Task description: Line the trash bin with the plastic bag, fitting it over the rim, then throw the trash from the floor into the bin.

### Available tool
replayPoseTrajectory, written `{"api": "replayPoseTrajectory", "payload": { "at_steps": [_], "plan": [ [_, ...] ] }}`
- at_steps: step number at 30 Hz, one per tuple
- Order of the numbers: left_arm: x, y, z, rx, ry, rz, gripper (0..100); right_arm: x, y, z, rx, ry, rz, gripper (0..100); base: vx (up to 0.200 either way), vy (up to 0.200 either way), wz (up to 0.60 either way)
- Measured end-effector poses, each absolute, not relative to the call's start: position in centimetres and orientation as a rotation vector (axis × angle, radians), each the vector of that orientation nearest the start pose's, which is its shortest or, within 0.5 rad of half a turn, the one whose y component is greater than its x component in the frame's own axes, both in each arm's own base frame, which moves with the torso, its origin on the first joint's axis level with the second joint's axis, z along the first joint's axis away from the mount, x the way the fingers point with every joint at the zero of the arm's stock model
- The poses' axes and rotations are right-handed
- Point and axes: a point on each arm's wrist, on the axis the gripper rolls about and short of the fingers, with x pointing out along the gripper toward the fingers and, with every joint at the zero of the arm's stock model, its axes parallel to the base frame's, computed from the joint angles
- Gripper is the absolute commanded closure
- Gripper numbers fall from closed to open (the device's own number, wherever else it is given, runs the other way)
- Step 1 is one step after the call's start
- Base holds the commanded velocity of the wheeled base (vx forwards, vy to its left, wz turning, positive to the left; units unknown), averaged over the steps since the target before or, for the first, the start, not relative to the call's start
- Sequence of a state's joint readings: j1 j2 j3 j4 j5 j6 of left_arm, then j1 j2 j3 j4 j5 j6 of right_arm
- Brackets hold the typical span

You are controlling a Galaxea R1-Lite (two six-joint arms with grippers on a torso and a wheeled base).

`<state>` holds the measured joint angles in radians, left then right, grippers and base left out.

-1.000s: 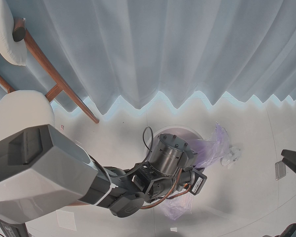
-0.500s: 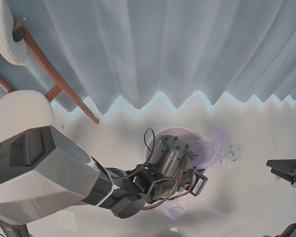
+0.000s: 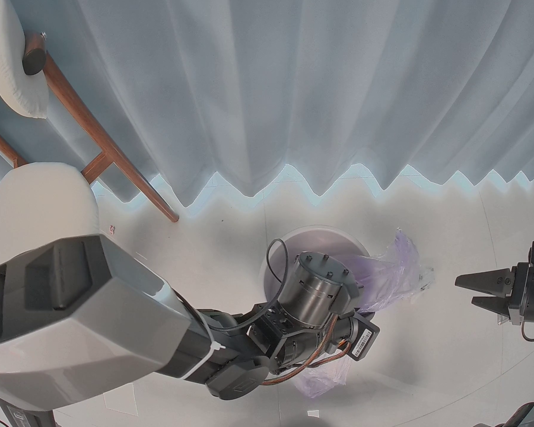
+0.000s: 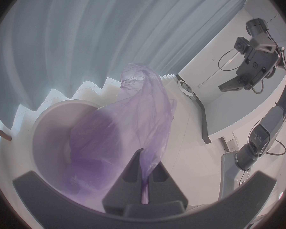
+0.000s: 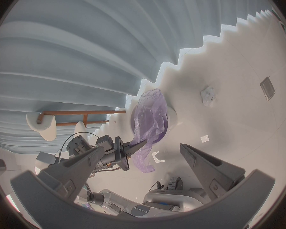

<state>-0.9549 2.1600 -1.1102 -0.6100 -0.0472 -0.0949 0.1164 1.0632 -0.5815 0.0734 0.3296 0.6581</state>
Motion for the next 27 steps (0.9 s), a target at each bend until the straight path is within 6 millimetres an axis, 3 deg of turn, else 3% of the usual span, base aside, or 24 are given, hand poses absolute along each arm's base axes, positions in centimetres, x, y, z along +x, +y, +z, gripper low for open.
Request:
{"api": "replayPoseTrajectory", "payload": {
  "at_steps": [27],
  "plan": [
    [23.3, -34.3, 8.4, 0.123, 0.474, -0.977, 100, 18.4, 2.7, 16.9, 0.643, 0.797, 0.11, 0, 0.0, 0.0, 0.0]
  ]
}}
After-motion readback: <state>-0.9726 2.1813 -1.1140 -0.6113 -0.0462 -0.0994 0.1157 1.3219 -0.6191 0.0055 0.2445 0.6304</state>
